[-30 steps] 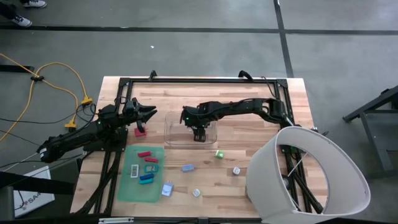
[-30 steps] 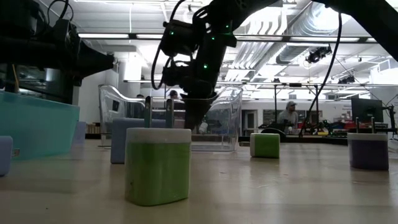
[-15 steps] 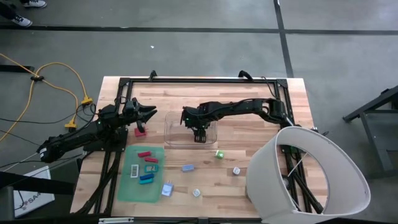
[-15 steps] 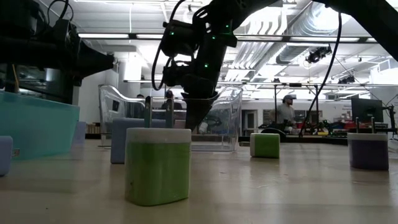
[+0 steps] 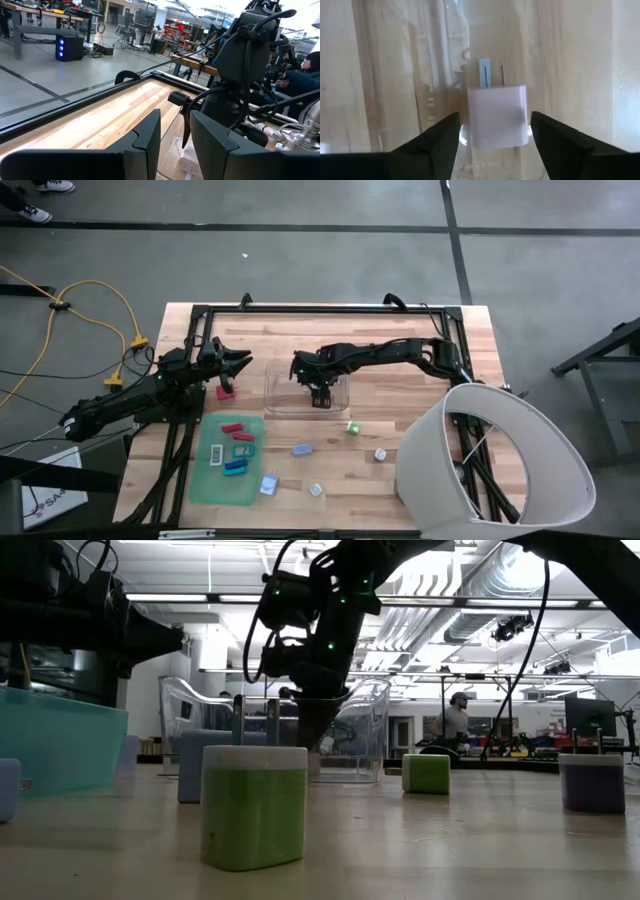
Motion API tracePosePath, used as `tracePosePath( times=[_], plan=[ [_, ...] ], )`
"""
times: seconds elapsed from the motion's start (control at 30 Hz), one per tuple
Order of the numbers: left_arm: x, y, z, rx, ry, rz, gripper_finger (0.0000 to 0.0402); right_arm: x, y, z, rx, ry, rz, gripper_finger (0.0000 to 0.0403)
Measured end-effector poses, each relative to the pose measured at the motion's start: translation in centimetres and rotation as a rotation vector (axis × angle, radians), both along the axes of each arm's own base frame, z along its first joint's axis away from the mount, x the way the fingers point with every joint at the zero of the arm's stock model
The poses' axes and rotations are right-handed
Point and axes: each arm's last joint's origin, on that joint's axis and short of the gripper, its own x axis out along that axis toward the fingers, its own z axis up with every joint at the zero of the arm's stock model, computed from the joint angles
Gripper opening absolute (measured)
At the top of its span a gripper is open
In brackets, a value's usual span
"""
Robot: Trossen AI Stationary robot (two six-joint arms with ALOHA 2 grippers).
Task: Pick & Place Office items
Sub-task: Put the top green charger adapter into the transparent bin
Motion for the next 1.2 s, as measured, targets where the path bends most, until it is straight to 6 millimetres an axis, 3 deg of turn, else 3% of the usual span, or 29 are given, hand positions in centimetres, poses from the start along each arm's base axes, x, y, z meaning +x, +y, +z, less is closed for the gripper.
tracePosePath(
  times=[0.5,0.8,1.0,1.2],
  plan=[
    [0.0,0.0,0.0,0.000,0.000,0.000,0.0102,0.1,0.0,0.2,-0.008,-0.021,0.008,0.0236],
    [0.0,0.0,0.0,0.000,0.000,0.000,0.0102,0.6,0.8,4.4,-0.102,-0.122,0.083,0.0236],
    [0.0,0.0,0.0,0.000,0.000,0.000,0.0102,-0.2,2.4,7.8,-0.326,-0.016,0.037,0.0236],
    [0.0,0.0,0.0,0.000,0.000,0.000,0.0102,-1.6,4.1,8.3,-0.286,0.092,-0.088,0.0236]
  ],
)
